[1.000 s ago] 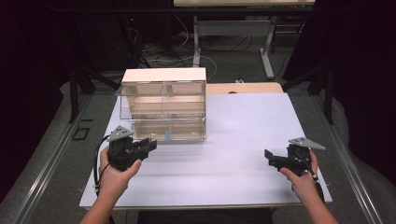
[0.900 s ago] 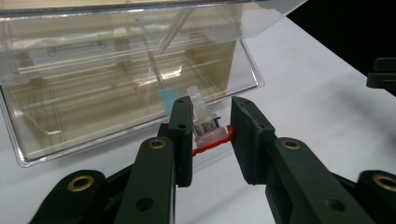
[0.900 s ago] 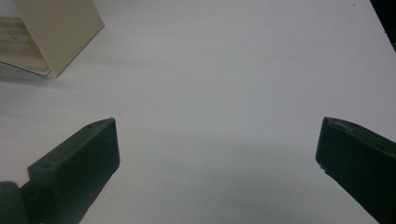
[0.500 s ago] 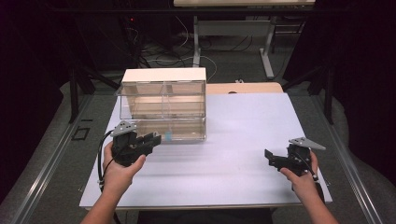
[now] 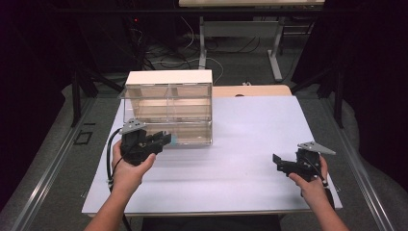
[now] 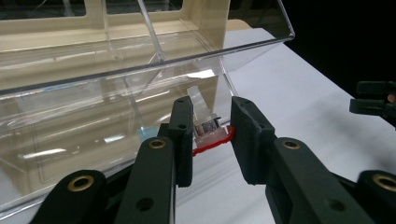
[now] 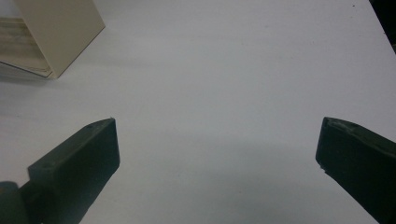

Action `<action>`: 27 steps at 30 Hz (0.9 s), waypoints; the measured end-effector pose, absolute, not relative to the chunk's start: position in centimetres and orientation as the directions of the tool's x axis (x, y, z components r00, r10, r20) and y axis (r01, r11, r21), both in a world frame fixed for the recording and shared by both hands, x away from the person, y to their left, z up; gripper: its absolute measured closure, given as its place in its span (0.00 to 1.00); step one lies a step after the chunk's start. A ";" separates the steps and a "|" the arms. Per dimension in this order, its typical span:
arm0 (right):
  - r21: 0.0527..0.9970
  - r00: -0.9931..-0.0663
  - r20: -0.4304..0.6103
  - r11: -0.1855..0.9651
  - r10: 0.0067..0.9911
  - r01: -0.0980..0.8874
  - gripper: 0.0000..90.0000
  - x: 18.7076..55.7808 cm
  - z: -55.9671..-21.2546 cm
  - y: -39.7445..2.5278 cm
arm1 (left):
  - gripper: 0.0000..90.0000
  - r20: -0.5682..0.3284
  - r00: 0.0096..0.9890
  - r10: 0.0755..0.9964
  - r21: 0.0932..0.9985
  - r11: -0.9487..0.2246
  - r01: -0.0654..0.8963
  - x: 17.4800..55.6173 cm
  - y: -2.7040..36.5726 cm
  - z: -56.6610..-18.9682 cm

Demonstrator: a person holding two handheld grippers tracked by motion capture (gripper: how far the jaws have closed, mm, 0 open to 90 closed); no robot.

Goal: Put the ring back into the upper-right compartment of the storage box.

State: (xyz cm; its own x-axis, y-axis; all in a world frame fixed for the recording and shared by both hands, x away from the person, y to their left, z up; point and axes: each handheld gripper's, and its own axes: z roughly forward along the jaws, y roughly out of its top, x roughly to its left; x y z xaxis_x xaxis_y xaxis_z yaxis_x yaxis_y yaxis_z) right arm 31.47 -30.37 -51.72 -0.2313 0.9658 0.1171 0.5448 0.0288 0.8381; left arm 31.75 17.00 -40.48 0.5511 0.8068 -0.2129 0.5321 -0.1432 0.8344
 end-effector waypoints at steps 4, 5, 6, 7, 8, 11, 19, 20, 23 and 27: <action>0.836 -0.232 0.120 0.028 0.965 0.548 0.00 31.5 -51.7 -30.4 | 0.79 -0.216 0.552 0.805 0.838 -0.137 0.528 32.1 16.7 -40.2; 0.837 -0.229 0.119 0.026 0.966 0.547 0.00 31.5 -51.7 -30.4 | 0.79 -0.214 0.556 0.803 0.840 -0.139 0.525 32.2 16.7 -40.2; 0.839 -0.228 0.117 0.026 0.967 0.543 0.00 31.5 -51.7 -30.4 | 0.79 -0.215 0.555 0.804 0.841 -0.137 0.524 32.3 16.6 -40.1; 0.839 -0.228 0.118 0.026 0.966 0.544 0.00 31.5 -51.7 -30.4 | 0.79 -0.214 0.557 0.803 0.841 -0.138 0.523 32.4 16.6 -40.0; 0.838 -0.226 0.120 0.024 0.967 0.546 0.00 31.5 -51.7 -30.4 | 0.79 -0.216 0.556 0.802 0.842 -0.135 0.522 32.4 16.5 -39.9; 0.836 -0.233 0.121 0.028 0.965 0.547 0.00 31.4 -51.7 -30.4 | 0.79 -0.218 0.557 0.802 0.844 -0.132 0.520 32.6 16.2 -39.7; 0.840 -0.230 0.118 0.026 0.966 0.542 0.00 31.5 -51.7 -30.4 | 0.79 -0.209 0.562 0.800 0.851 -0.134 0.508 33.1 15.8 -38.8; 0.839 -0.230 0.119 0.026 0.966 0.543 0.00 31.5 -51.7 -30.4 | 0.79 -0.208 0.563 0.800 0.853 -0.133 0.505 33.2 15.7 -38.6; 0.839 -0.230 0.119 0.027 0.966 0.544 0.00 31.5 -51.7 -30.4 | 0.79 -0.203 0.561 0.803 0.852 -0.138 0.505 33.5 15.5 -38.3; 0.839 -0.230 0.119 0.026 0.966 0.544 0.00 31.5 -51.7 -30.4 | 0.79 -0.197 0.564 0.802 0.852 -0.145 0.503 33.8 15.1 -37.8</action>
